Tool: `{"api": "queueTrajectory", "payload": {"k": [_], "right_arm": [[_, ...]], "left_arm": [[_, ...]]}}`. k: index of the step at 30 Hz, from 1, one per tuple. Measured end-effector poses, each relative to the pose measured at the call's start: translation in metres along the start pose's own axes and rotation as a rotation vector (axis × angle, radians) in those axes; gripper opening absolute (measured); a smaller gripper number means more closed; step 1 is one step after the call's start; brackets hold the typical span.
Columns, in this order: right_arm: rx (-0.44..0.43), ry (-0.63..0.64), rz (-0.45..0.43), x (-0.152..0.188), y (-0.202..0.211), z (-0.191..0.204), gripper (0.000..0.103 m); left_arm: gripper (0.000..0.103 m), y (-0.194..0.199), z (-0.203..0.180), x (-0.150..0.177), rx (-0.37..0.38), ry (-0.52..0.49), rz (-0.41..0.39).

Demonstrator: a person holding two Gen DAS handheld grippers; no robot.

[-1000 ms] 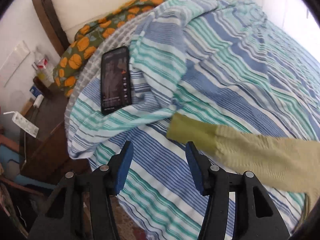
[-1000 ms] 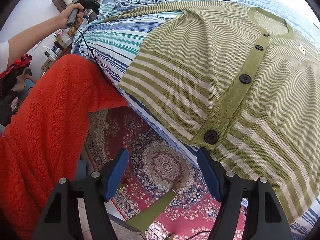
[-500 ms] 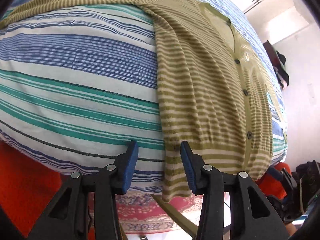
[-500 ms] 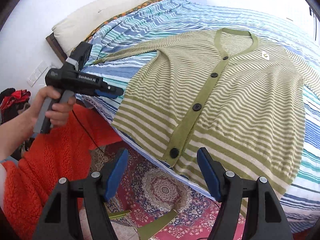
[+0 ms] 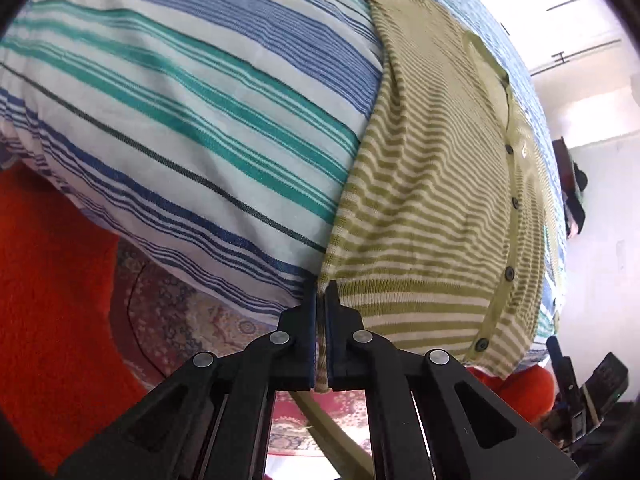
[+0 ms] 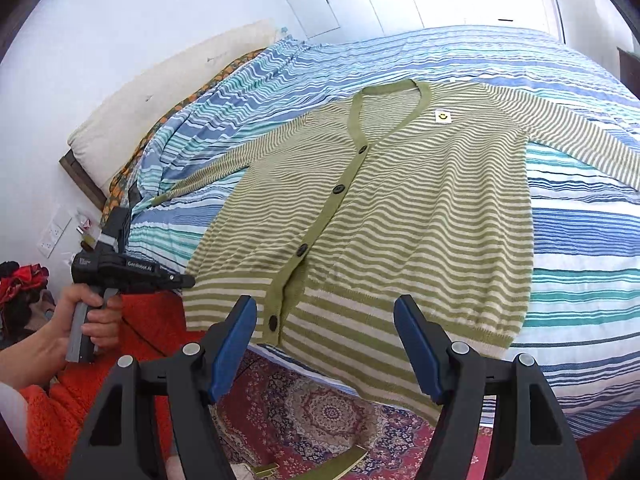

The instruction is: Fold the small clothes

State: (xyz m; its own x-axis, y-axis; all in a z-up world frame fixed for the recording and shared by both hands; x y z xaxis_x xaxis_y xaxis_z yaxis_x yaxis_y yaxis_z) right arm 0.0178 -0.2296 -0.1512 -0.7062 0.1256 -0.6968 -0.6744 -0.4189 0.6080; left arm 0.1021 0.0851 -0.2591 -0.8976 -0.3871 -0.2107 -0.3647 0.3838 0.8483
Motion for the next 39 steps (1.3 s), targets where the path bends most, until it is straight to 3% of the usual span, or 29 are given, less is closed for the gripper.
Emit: {"api": "queueTrajectory", "payload": {"k": [5,8,10,12,15,16,17,18,22,26,32,35,36,37,39], "right_arm": [[0.101,-0.193,-0.037,-0.012,0.012,-0.055,0.071],[0.187,-0.328,-0.04,-0.013,0.034,-0.104,0.071],[0.162,-0.398,0.024,-0.006,0.032,-0.122,0.071],[0.067,-0.436,0.103,0.004,0.022,-0.121,0.071],[0.001,-0.382,0.231,0.023,-0.003,-0.108,0.067],[-0.004,-0.362,0.273,0.03,-0.011,-0.104,0.051],[-0.014,-0.344,0.314,0.037,-0.016,-0.1,0.013],[-0.012,-0.329,0.352,0.041,-0.019,-0.097,0.006],[0.013,-0.209,0.403,0.041,0.0,-0.086,0.005],[0.094,-0.162,0.457,0.052,0.01,-0.098,0.004],[0.183,-0.152,0.504,0.071,-0.008,-0.108,0.004],[0.192,-0.149,0.483,0.071,-0.005,-0.11,0.004],[0.198,-0.141,0.47,0.069,-0.003,-0.109,0.004],[0.207,-0.133,0.459,0.068,-0.001,-0.109,0.013],[0.231,-0.134,0.445,0.067,0.006,-0.11,0.051]], "left_arm": [[0.004,-0.005,-0.016,0.002,-0.009,-0.086,-0.027],[0.019,-0.008,-0.01,0.007,-0.017,-0.099,-0.028],[0.039,-0.01,-0.013,0.007,0.011,-0.097,-0.025],[0.046,-0.012,-0.019,0.008,0.012,-0.131,-0.025],[0.046,-0.02,-0.024,0.014,-0.02,-0.181,-0.006],[0.022,-0.022,-0.025,0.016,-0.025,-0.189,0.006],[0.006,-0.024,-0.025,0.019,-0.022,-0.192,0.027],[0.002,-0.024,-0.025,0.021,-0.019,-0.188,0.042],[0.001,-0.004,-0.03,0.026,-0.004,-0.216,0.021],[0.001,-0.021,-0.016,0.03,-0.096,-0.19,0.068],[0.004,-0.03,-0.022,0.032,-0.182,-0.283,0.062],[0.018,-0.026,-0.021,0.032,-0.193,-0.27,0.049],[0.03,-0.022,-0.018,0.032,-0.196,-0.256,0.036],[0.045,-0.015,-0.014,0.031,-0.199,-0.243,0.014],[0.057,0.007,-0.013,0.025,-0.199,-0.212,-0.08]]}}
Point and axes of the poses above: each gripper's, at about its wrist camera, not at the fingertips, and y roughly against the way its jaws point, z to its left, x to its underside, the point moved 8 cm from there along -y, roughly the way its jaws point, and after that the axes turned 8 degrees about -z, right-handed, at the moved point
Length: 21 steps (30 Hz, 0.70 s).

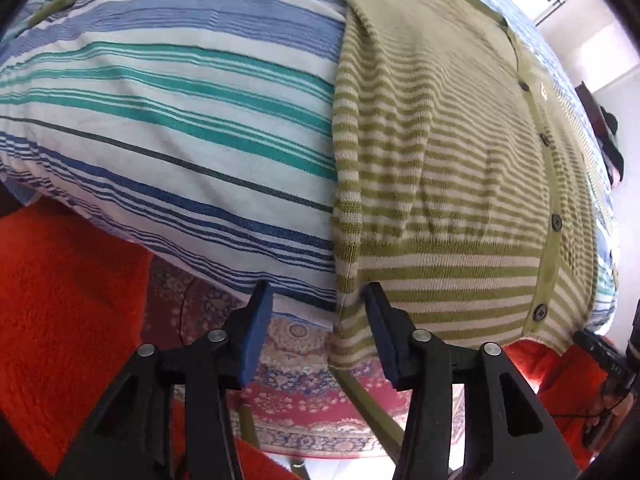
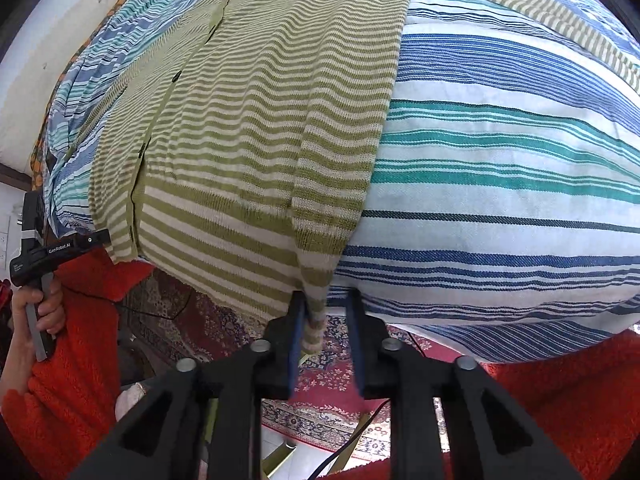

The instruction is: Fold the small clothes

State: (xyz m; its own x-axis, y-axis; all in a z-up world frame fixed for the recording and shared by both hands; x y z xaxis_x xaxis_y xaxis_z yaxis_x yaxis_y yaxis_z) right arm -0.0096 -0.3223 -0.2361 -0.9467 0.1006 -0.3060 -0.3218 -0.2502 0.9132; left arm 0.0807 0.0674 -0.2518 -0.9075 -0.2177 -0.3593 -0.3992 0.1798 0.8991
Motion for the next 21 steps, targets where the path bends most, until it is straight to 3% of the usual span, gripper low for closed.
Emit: {"api": "queueTrajectory", "payload": {"k": [1,3,5,10,14,21], "right_arm": [[0.017,-0.01,-0.028,0.0,0.008,-0.004,0.072],[0.075,-0.019,-0.142,-0.008,0.031,-0.012,0.073],[0.129,-0.018,-0.276,-0.017,0.058,-0.015,0.073],[0.219,0.022,-0.483,-0.032,0.092,-0.004,0.073],[0.25,0.053,-0.536,-0.041,0.097,0.006,0.073],[0.256,0.087,-0.531,-0.042,0.091,0.013,0.073]], "left_arm": [[0.065,0.013,0.002,-0.005,-0.008,0.017,-0.058],[0.078,0.034,0.01,-0.014,-0.041,0.038,-0.162],[0.081,0.044,0.014,-0.019,-0.077,0.041,-0.225],[0.081,0.033,0.001,-0.029,-0.154,0.003,-0.239],[0.081,0.024,-0.003,-0.032,-0.2,-0.037,-0.237],[0.081,0.021,-0.011,-0.031,-0.226,-0.088,-0.243]]}}
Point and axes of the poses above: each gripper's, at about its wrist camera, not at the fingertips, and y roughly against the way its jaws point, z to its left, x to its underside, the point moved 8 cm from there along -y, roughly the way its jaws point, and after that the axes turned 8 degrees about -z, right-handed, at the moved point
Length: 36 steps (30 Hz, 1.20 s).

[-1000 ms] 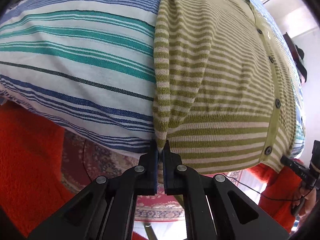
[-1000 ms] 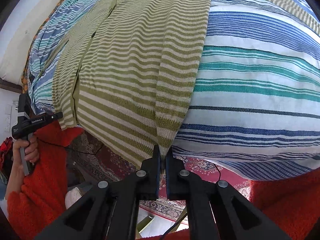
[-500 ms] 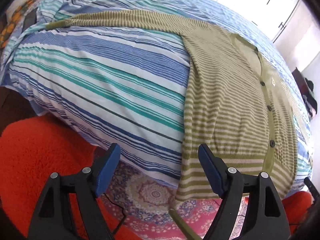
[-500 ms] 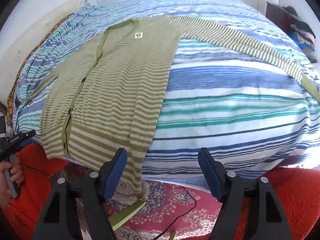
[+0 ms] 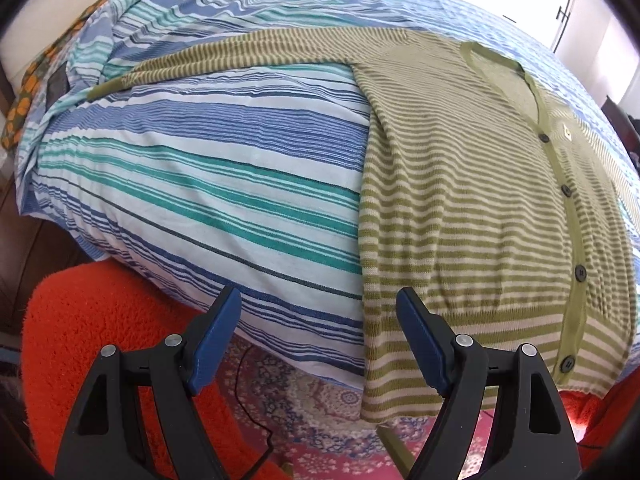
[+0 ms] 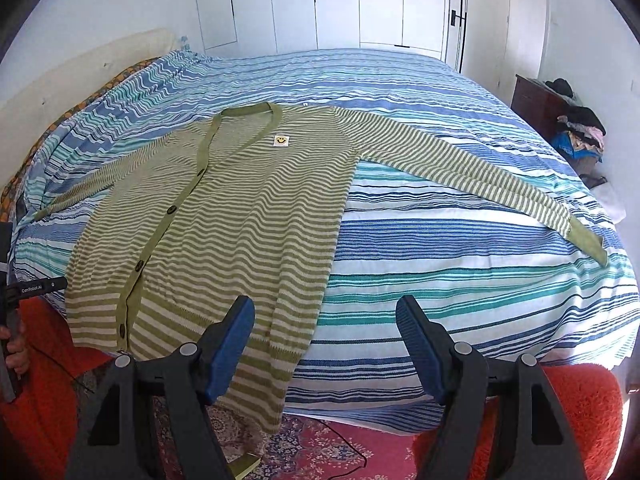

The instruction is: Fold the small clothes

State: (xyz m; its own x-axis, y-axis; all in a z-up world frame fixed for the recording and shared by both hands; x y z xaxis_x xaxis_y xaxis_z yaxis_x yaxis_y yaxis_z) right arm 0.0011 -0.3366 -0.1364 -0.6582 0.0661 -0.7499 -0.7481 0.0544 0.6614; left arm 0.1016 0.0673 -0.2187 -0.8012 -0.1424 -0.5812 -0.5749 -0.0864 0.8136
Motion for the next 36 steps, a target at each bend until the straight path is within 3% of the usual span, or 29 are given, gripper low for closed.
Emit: {"api": "queueTrajectory", "payload": {"k": [26,36], "right_arm": [[-0.003,0.019,0.038,0.01,-0.008,0.004,0.073],[-0.011,-0.004,0.005,0.005,-0.001,0.002,0.073]], "left_arm": [[0.081,-0.01,0.008,0.002,-0.025,0.036,0.033],[0.081,-0.002,0.01,-0.002,-0.024,0.041,0.002]]}}
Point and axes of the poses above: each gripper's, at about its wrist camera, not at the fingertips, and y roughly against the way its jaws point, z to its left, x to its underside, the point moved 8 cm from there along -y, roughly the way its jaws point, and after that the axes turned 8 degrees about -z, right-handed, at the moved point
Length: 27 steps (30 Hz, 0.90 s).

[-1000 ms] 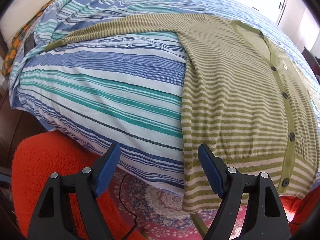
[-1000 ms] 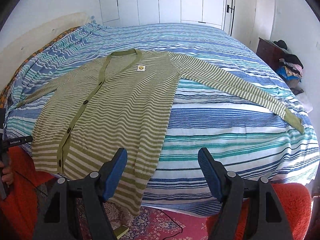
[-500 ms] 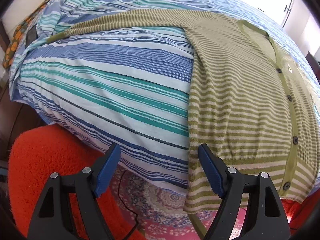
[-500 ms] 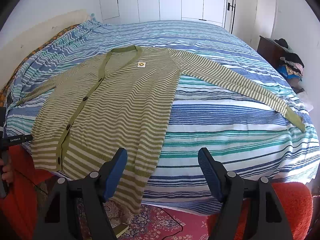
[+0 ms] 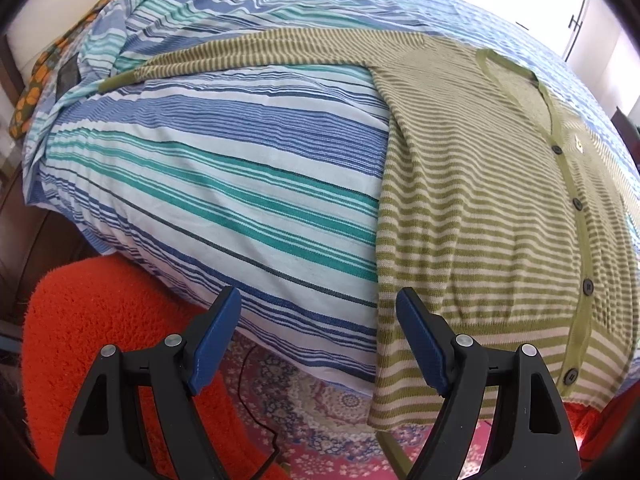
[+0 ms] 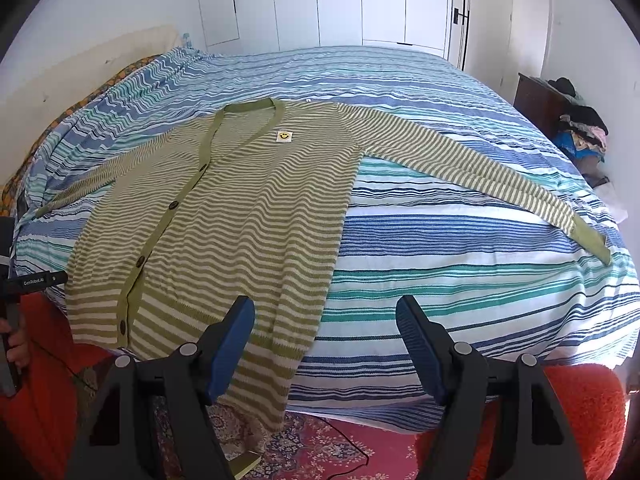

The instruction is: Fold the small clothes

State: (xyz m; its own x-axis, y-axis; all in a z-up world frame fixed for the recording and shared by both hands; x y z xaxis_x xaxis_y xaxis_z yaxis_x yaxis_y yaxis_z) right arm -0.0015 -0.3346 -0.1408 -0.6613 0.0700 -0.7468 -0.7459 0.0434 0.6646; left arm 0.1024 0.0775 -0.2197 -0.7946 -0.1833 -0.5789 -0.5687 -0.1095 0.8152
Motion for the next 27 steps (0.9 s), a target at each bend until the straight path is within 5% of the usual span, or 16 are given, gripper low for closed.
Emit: {"api": "queueTrajectory", "payload": {"k": [27], "right_arm": [[-0.037,-0.013,-0.023,-0.008,0.0,0.007,0.073]], "left_arm": [[0.082,-0.002,-0.002,0.0,0.005,-0.021,0.023]]}}
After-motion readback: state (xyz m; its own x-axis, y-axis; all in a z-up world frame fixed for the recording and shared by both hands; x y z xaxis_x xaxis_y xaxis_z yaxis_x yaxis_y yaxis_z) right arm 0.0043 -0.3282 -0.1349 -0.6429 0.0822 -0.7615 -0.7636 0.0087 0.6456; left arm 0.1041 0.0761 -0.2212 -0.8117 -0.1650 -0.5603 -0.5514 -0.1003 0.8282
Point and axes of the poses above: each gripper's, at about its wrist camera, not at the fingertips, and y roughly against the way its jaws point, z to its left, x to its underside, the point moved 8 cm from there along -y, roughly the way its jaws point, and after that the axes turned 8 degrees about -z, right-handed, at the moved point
